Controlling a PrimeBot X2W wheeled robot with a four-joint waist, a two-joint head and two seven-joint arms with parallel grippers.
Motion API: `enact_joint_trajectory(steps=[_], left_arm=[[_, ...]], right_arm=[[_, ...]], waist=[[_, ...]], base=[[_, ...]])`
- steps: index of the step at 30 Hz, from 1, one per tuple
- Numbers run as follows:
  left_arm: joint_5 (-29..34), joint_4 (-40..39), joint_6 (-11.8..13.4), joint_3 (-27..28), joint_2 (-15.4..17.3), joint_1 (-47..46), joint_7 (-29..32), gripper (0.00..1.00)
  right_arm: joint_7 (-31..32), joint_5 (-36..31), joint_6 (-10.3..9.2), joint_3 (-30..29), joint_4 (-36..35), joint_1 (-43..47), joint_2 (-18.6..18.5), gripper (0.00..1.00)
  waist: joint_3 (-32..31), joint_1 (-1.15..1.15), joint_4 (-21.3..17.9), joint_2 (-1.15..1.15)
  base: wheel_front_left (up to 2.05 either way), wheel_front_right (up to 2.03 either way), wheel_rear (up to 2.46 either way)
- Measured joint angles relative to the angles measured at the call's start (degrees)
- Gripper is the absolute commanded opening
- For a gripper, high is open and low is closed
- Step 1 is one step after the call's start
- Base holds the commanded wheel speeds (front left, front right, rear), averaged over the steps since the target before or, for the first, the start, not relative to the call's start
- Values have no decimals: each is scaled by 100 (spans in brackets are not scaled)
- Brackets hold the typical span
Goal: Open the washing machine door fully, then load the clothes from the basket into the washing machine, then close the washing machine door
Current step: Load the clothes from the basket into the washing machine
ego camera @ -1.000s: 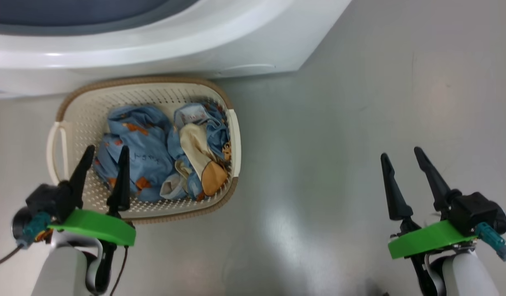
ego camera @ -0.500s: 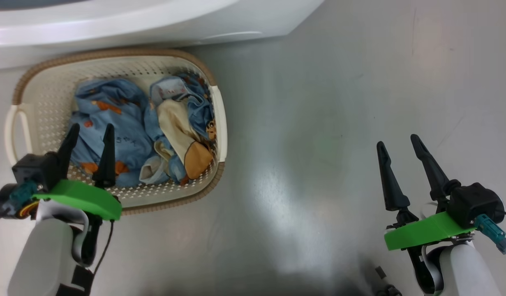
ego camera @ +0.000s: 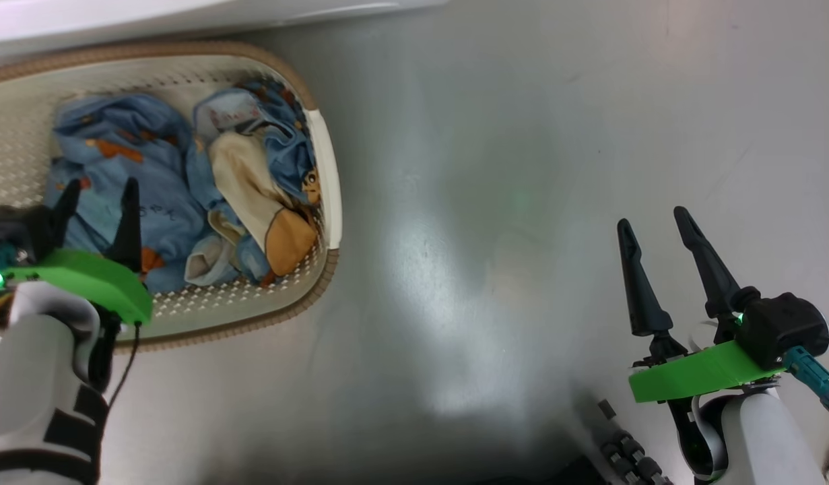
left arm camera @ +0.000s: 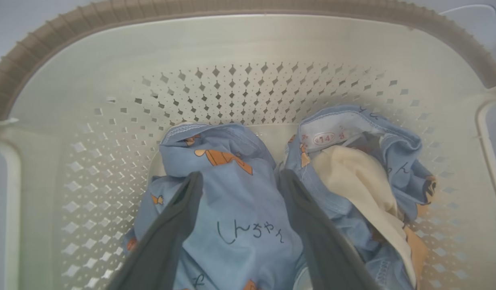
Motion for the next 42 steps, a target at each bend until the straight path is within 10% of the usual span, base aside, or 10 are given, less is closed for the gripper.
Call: enact_joint_trajectory(steps=[29,33,42], left_arm=[[605,2554,654,-855,48,-1883,915,100],[739,2660,712,-985,55,-1912,1079,0],[727,2749,747,-1031,86,-1918,1101,0]], right_arm=[[-2,348,0,189,-109,5,3,100],[-2,371,0,227,-113,5,3,100],[-2,391,0,240,-146,4,5,100]], waist=[[593,0,-360,0],[594,0,-436,0],[535,0,-501,0]], base=[[0,0,0],[0,0,0],[0,0,0]])
